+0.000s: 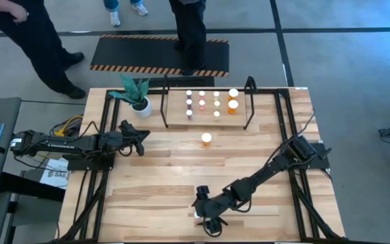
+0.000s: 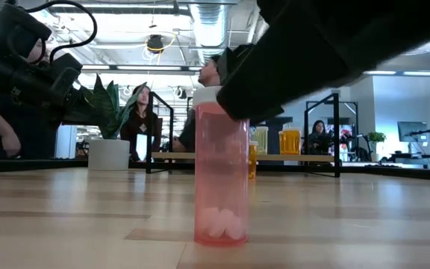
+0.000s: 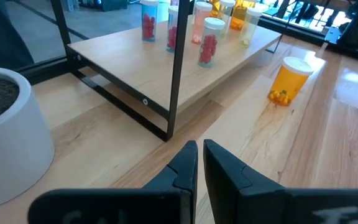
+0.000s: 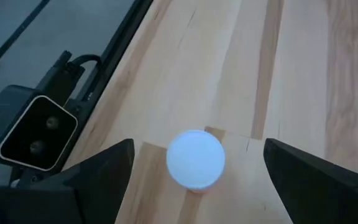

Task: Pick and place medicine bottles onto shelf by color
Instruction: Put the red pill bottle on the shelf

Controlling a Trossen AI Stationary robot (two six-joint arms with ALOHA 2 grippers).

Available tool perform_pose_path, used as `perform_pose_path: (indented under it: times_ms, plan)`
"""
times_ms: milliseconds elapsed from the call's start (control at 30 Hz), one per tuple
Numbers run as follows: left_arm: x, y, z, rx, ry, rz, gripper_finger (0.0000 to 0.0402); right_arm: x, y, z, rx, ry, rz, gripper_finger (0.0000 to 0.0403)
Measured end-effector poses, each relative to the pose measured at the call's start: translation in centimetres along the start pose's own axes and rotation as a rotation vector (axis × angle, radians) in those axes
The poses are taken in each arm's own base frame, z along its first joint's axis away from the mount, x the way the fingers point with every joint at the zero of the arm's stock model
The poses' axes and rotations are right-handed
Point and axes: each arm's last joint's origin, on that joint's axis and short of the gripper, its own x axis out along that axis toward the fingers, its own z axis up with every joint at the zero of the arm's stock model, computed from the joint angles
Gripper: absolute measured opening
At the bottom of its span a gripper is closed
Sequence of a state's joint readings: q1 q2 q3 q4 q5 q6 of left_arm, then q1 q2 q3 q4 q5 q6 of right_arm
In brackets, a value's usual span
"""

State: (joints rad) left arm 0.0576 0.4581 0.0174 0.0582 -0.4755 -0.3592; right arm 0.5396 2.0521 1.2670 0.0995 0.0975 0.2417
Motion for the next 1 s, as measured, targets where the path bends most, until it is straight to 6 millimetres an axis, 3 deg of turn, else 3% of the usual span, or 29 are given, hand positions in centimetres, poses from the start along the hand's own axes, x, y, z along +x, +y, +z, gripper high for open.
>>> perform_pose_path:
  times_ms: [300, 667, 1000]
  plan:
    - [0.00, 0.00, 0.00, 0.000, 0.000, 0.001, 0.0013, 0.05, -0.60, -0.12, 0.053, 0.022, -0.020, 0.0365]
    - [0.00, 0.00, 0.00, 0.000, 0.000, 0.001, 0.0013, 0.04, -0.56, -0.22, 0.044, 0.030, -0.024, 0.0293]
    - [0.00, 0.00, 0.00, 0.000, 0.000, 0.001, 0.0013, 0.02, -0.33, -0.28, 0.045, 0.031, -0.021, 0.0259]
